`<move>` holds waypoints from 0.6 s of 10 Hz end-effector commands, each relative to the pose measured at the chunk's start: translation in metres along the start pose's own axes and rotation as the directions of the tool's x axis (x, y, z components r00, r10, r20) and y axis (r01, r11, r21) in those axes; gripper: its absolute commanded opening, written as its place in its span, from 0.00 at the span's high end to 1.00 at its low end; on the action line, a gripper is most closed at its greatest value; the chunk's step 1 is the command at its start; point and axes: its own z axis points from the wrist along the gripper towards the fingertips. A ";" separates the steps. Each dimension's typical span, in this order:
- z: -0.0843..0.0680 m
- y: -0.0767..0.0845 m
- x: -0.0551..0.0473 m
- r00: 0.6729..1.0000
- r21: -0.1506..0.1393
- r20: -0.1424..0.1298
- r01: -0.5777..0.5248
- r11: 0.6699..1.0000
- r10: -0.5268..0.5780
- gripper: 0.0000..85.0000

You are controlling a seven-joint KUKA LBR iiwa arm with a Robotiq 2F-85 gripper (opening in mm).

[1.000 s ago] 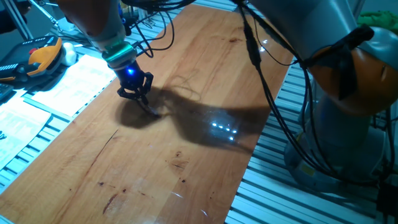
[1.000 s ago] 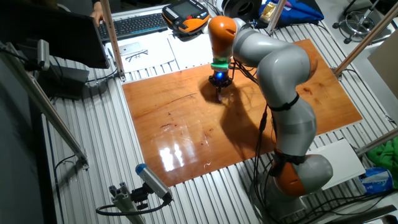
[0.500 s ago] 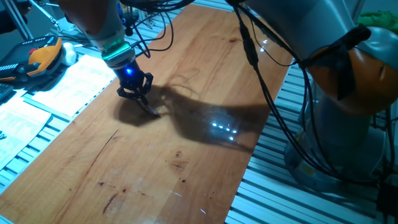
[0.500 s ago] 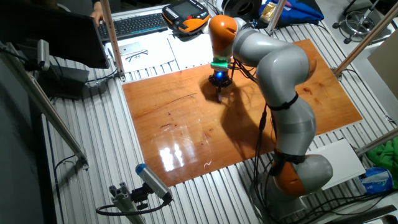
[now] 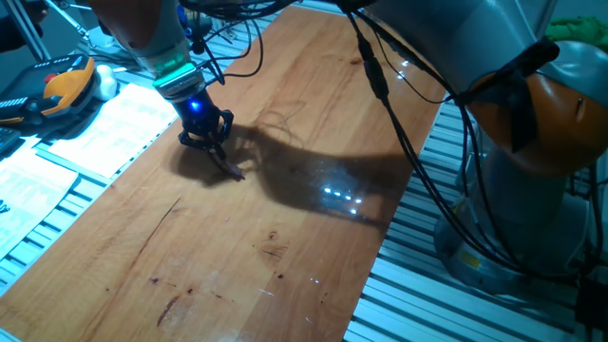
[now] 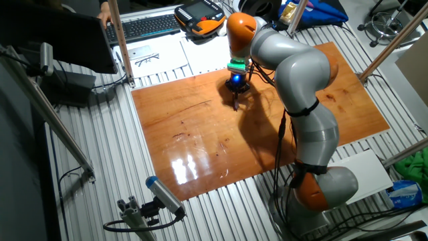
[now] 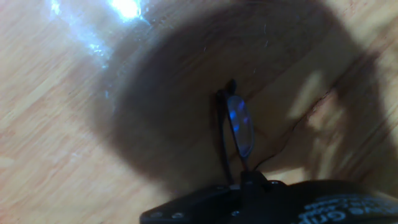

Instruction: Unfold the leg of the glasses (with one hand)

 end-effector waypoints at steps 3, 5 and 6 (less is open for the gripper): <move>-0.001 0.001 0.001 1.000 -0.006 -0.007 -0.007 1.000 0.007 1.00; -0.001 0.002 0.002 1.000 -0.023 0.015 0.000 1.000 0.001 1.00; -0.001 0.003 0.002 1.000 -0.036 0.030 0.008 0.999 -0.007 1.00</move>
